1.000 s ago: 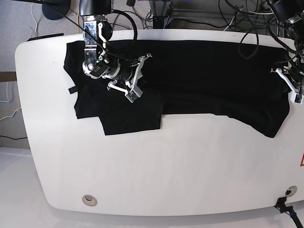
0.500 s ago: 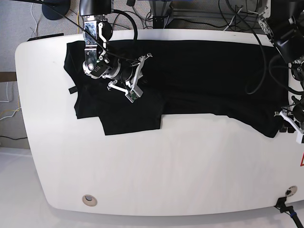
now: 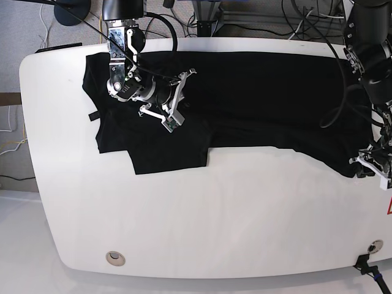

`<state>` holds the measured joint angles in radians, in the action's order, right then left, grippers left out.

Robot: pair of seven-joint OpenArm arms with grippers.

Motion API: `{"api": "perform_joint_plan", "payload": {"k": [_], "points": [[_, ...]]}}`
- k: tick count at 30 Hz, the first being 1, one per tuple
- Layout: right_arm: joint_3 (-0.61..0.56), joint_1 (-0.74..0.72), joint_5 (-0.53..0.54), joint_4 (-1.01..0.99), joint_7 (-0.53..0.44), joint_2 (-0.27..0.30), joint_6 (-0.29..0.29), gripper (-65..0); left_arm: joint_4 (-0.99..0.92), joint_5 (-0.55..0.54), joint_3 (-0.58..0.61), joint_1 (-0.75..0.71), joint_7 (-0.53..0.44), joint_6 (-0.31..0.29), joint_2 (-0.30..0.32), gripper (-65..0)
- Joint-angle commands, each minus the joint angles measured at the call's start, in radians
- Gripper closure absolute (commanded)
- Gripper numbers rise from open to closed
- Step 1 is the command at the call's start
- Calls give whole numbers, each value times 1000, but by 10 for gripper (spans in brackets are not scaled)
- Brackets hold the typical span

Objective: Fold the T-shirt properly
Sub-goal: 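Grasp the sleeve end with the left gripper and pull it outward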

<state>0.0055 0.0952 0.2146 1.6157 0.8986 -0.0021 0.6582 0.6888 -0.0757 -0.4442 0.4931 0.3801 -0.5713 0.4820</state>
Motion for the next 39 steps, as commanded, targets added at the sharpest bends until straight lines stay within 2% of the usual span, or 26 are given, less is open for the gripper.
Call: {"api": "perform_joint_plan", "payload": {"k": [1,6,11,15,17,22,28,34,39], "points": [[1,-10,-10,13,6,3,-1,0,-31,-14,-2,42,-51,21,25,-196],[1,-10,-5,13,6,3,-1,0,-143,-16,83,78,-105,44,44,-197],[1,-10,-4,13,6,3,5,0,-168,-19,117,82,-111,44,39,-201],[1,-10,-2,15,6,3,5,0,-169,-20,115,77,-106,61,36,-325],[3,-10,-2,16,6,6,5,0,-169,-20,118,77,-106,81,36,-325],[3,-10,-2,18,6,6,7,0,-171,-20,118,74,-106,79,31,-324],[3,-10,-2,18,6,6,7,0,-192,-20,120,66,-106,78,-16,-324],[6,-10,-2,19,6,7,7,0,-232,-22,120,68,-112,83,-38,-322],[6,-10,-2,19,6,7,7,0,-223,-22,120,63,-112,83,-39,-320]]}}
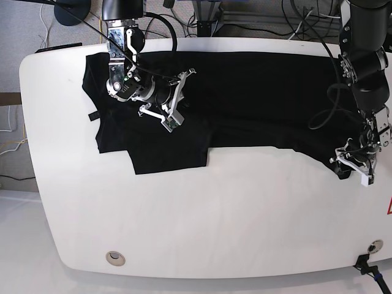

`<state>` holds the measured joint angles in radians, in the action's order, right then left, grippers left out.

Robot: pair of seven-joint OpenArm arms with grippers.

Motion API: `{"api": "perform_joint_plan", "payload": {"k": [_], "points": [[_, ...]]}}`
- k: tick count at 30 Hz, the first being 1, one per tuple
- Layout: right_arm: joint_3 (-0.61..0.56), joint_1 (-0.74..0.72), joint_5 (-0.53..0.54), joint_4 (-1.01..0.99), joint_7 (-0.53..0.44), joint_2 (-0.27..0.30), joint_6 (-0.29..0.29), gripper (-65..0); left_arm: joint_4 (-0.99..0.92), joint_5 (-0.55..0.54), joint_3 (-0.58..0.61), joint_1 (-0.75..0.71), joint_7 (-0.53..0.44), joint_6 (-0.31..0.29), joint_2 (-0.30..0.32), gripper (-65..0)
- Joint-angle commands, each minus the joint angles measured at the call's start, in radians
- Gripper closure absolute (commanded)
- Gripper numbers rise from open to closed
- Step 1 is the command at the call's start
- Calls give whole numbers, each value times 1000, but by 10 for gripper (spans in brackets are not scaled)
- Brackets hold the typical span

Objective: Fold the T-shirt properly
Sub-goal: 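Grasp the sleeve end with the left gripper and pull it outward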

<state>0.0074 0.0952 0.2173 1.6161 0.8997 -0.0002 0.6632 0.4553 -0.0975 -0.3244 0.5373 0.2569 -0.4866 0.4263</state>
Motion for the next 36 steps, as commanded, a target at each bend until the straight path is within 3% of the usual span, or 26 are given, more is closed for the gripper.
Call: {"api": "perform_joint_plan", "payload": {"k": [1,7,12,16,22,27,36], "points": [[4,-10,-5,19,5,6,2,0,12,0,0,19,11,-2,16,-303],[4,-10,-5,17,5,6,2,0,12,0,-6,17,-86,-4,16,0],[4,-10,-5,14,5,6,2,0,46,-3,-8,-19,-173,-5,15,0],[4,-10,-5,13,5,6,2,0,222,-14,-8,-119,-179,-5,15,0],[3,-12,-8,10,5,6,-3,0,546,-170,-9,-354,-179,-5,21,0],[3,-18,-9,-27,5,6,-4,0,744,-184,-12,-524,-179,-5,23,0],[3,-18,-11,-44,5,6,-4,0,919,-186,-152,-731,-176,-5,23,0]]}}
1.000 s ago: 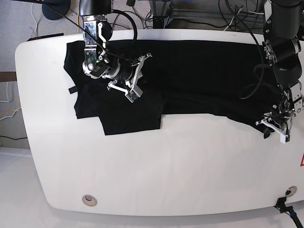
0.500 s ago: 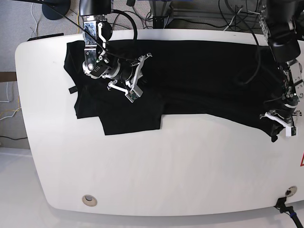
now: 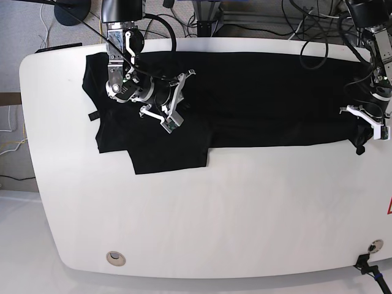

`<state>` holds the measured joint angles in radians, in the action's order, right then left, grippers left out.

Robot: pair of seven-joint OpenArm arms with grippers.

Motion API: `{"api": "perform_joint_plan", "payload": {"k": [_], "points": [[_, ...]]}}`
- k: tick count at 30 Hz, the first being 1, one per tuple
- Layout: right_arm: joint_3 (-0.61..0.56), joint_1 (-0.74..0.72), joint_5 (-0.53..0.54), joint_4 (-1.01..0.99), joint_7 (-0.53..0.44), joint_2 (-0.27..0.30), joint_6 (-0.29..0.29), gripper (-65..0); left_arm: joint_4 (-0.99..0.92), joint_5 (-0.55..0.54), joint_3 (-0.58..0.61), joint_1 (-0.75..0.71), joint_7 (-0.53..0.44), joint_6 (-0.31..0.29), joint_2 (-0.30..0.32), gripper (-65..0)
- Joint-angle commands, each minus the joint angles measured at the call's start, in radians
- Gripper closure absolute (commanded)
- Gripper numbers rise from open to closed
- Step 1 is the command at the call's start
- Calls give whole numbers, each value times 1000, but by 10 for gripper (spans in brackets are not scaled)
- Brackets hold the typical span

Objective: Fold the T-shirt properly
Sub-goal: 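Grasp the sleeve end with the left gripper and pull it outward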

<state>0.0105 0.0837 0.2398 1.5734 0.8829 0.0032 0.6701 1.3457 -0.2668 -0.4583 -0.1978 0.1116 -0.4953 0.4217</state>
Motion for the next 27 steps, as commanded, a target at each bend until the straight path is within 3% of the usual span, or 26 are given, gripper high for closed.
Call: {"api": "perform_joint_plan", "payload": {"k": [1,14,17,19,23,27], "points": [[-1,-6,-33,-1,22,2,-11,0,33,-16,-38,-13,-31,4,27,0],[-2,-8,-33,-1,22,-2,-13,0,30,-16,-84,-121,-29,7,26,-4],[-4,-8,-33,-1,22,-2,-14,0,27,-18,-86,-136,-29,8,26,-154],[-2,-8,-33,-1,22,-2,-14,0,28,-18,-86,-160,-29,8,26,-211],[-1,-8,-33,0,22,-2,-14,0,27,-18,-84,-203,-11,5,27,-220],[-1,-20,-33,0,22,-4,-14,0,33,-18,-124,-211,96,4,27,-220]]}}
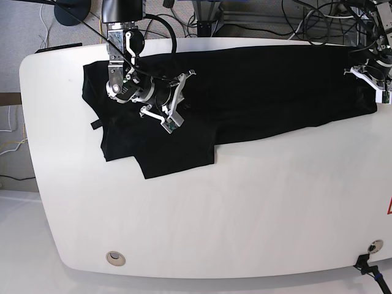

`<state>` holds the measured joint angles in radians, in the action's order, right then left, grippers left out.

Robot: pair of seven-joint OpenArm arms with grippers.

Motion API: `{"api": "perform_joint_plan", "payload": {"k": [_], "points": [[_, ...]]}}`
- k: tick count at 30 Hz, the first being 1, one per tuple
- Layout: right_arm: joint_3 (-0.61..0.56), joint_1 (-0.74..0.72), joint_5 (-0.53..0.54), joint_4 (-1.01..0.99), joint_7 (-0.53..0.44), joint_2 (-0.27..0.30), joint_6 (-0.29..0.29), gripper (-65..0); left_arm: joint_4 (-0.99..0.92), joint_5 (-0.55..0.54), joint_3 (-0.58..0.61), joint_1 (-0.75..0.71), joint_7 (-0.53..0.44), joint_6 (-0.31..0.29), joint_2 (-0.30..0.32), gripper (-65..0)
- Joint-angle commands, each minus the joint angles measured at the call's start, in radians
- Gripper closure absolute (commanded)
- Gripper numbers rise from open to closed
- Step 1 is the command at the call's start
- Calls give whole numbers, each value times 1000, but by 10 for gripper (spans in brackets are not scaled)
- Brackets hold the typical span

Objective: Fold the T-shirt properly
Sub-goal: 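Grasp the sleeve end with the left gripper and pull it outward, then pull the shirt edges with both grippers to flatten the folded shirt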

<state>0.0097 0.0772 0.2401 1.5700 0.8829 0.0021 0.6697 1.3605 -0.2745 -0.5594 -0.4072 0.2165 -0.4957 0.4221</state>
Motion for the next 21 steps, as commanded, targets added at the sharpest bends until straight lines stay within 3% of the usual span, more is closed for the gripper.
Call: {"api": "perform_joint_plan", "payload": {"k": [1,8,11,14,17,21], "points": [[0,-17,-34,2,22,-3,-14,0,18,-10,-54,-2,-4,4,25,-220],[0,-21,-32,2,22,-3,-14,0,69,-13,-248,8,-2,1,27,-220],[-1,-21,-31,0,22,-3,-14,0,113,-64,-264,57,4,1,28,-220],[-1,-21,-29,0,22,-4,-14,0,112,-95,-251,75,67,2,68,-220],[0,-21,-29,0,22,-4,-14,0,86,-68,-166,164,146,2,70,-220],[-1,-21,-28,0,22,-4,-14,0,-26,-41,-61,247,154,2,68,-220]]}}
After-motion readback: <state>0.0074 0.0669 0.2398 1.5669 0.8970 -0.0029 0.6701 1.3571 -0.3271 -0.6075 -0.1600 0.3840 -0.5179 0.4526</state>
